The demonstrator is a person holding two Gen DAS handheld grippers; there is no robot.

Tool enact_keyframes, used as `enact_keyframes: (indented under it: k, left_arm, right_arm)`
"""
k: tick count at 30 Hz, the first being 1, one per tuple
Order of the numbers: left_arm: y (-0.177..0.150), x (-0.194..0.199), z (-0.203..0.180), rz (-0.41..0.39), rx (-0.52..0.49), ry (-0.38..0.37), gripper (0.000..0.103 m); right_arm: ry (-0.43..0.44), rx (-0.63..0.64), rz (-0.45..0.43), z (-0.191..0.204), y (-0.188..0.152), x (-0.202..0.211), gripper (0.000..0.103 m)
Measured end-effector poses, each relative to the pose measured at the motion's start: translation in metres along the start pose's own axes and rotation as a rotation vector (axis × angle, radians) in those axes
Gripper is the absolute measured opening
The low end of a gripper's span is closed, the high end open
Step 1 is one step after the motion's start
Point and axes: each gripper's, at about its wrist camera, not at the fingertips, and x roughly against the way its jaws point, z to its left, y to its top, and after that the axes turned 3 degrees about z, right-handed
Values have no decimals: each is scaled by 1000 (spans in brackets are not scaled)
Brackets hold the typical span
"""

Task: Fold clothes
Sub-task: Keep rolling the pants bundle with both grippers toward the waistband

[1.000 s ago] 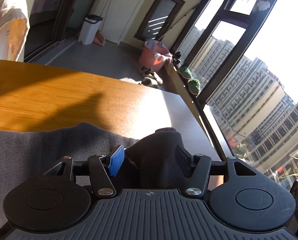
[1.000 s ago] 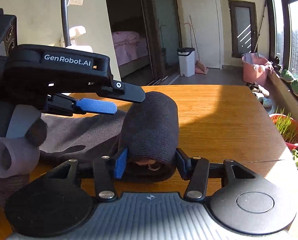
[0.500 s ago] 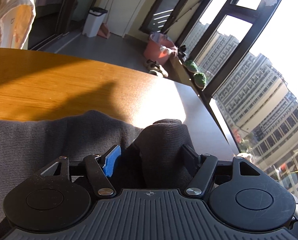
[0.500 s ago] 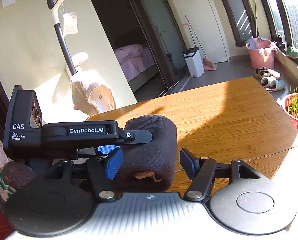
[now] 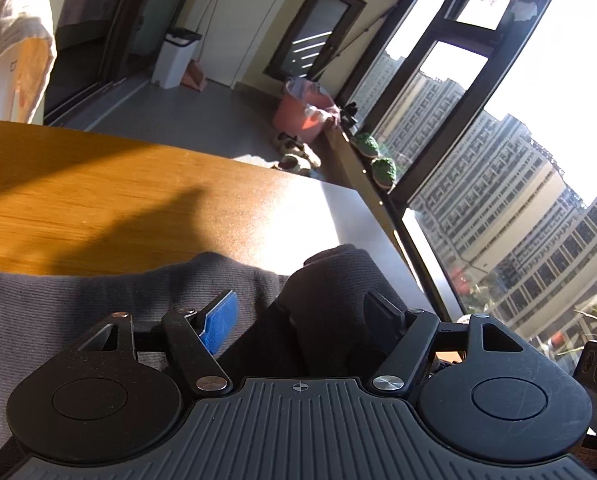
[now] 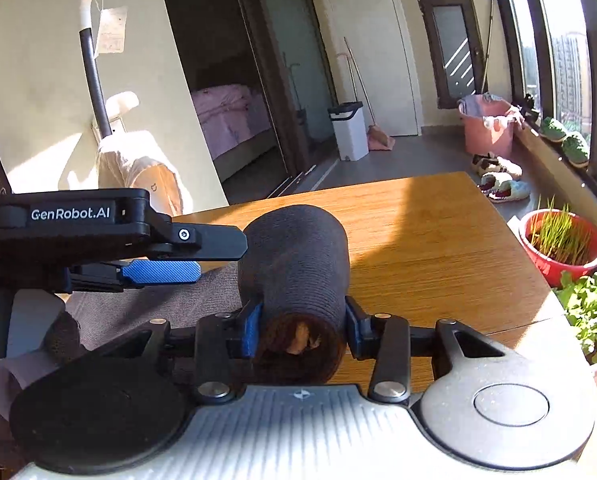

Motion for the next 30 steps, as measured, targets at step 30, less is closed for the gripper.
enact_keyframes:
  k: [30]
  left_arm:
    - [1, -29, -10, 32, -113, 114, 66]
  right_arm:
    - [64, -13, -71, -4, -13, 3, 39]
